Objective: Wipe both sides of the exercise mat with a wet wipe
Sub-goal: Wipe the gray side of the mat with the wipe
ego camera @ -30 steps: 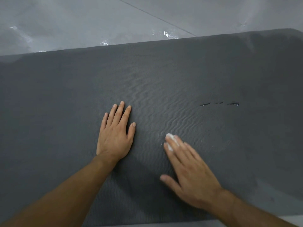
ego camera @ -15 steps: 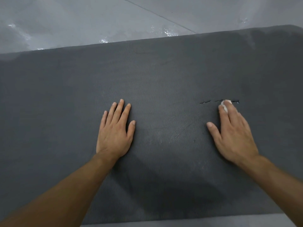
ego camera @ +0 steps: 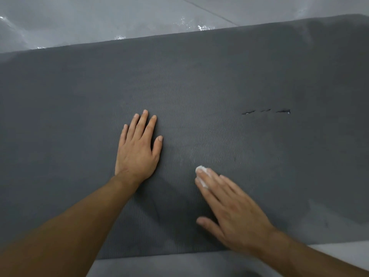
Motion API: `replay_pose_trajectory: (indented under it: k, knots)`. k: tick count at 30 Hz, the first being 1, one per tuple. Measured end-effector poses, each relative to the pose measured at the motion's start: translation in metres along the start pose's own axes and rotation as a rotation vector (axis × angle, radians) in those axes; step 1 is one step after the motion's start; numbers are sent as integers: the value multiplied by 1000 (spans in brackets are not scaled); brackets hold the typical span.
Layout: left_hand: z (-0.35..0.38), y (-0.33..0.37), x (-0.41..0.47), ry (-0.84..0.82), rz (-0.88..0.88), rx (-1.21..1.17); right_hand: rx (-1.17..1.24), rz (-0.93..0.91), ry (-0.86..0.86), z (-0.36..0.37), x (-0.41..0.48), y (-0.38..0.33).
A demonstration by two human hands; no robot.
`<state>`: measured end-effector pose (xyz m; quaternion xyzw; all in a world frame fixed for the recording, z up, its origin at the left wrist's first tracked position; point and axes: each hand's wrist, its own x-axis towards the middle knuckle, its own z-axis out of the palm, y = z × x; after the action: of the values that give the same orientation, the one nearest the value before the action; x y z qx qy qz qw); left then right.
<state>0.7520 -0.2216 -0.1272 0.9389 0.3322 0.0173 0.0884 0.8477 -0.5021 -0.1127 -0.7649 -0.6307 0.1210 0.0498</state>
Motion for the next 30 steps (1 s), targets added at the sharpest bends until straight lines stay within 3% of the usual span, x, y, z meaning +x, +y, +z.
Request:
replay_pose_trajectory:
  k: [10,15,22,24,26,30]
  knots:
    - [1,1,-1,9,-7,6,30,553,146,-19,-10,107]
    - [1,1,-1,9,-6,6,85,430,105,-12,6,54]
    - [-1,3,-1,11,-12,0,65,-141,-31,5,23,-43]
    - [-1,3,-1,9,-10,2,23,-215,-47,4,32,-43]
    - [-1,2,-1,11,-9,3,36,-156,-44,-2,46,-26]
    - [-1,1,-1,2,-8,-8,32,191,31,-24,80,46]
